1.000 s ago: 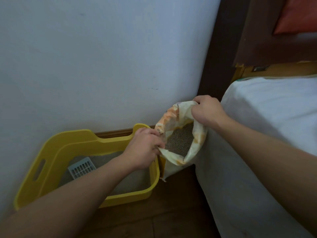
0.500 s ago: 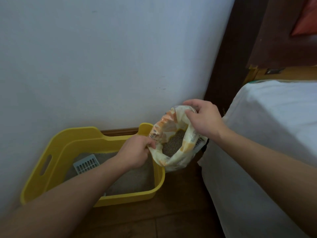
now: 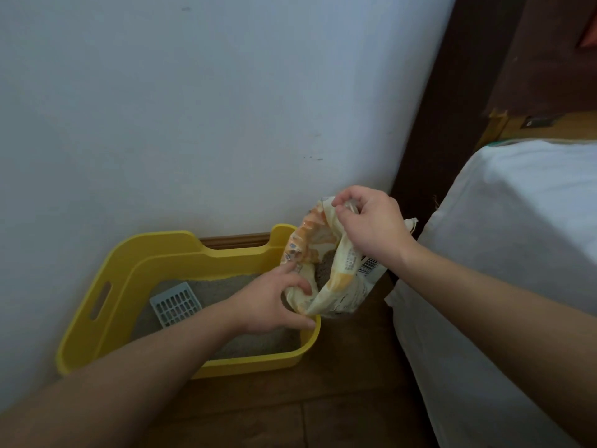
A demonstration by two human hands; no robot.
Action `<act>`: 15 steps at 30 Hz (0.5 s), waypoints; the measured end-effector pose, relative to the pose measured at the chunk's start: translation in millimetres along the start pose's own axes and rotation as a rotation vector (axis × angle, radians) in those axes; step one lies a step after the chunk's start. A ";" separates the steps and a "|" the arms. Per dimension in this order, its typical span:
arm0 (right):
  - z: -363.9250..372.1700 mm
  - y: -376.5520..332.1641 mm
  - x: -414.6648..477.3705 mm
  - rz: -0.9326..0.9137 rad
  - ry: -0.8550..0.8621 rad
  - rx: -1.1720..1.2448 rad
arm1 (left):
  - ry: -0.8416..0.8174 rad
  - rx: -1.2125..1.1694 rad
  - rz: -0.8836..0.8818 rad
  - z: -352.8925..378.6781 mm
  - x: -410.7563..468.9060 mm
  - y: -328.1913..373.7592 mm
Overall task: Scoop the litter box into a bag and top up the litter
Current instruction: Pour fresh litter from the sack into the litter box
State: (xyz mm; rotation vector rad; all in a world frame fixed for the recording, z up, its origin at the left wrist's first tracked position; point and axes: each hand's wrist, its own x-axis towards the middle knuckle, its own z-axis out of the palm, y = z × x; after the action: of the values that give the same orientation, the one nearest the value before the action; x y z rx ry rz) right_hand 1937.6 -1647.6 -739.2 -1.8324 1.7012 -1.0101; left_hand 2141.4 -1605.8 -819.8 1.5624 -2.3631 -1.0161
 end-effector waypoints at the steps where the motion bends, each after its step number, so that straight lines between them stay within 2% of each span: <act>1: -0.4 -0.6 -0.3 0.002 -0.003 0.003 | 0.013 0.013 -0.007 0.8 0.1 0.8; 7: -4.2 -10.0 -1.4 0.024 -0.041 0.070 | 0.096 0.178 0.002 5.6 -1.7 1.1; 15: 0.3 -20.9 -5.5 -0.002 -0.099 0.129 | 0.071 0.055 -0.016 8.2 -2.8 -11.4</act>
State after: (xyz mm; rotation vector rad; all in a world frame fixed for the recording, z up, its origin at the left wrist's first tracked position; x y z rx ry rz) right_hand 1951.7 -1639.2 -725.1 -1.7717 1.5405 -0.9891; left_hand 2147.7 -1602.4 -832.1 1.6113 -2.3540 -0.8909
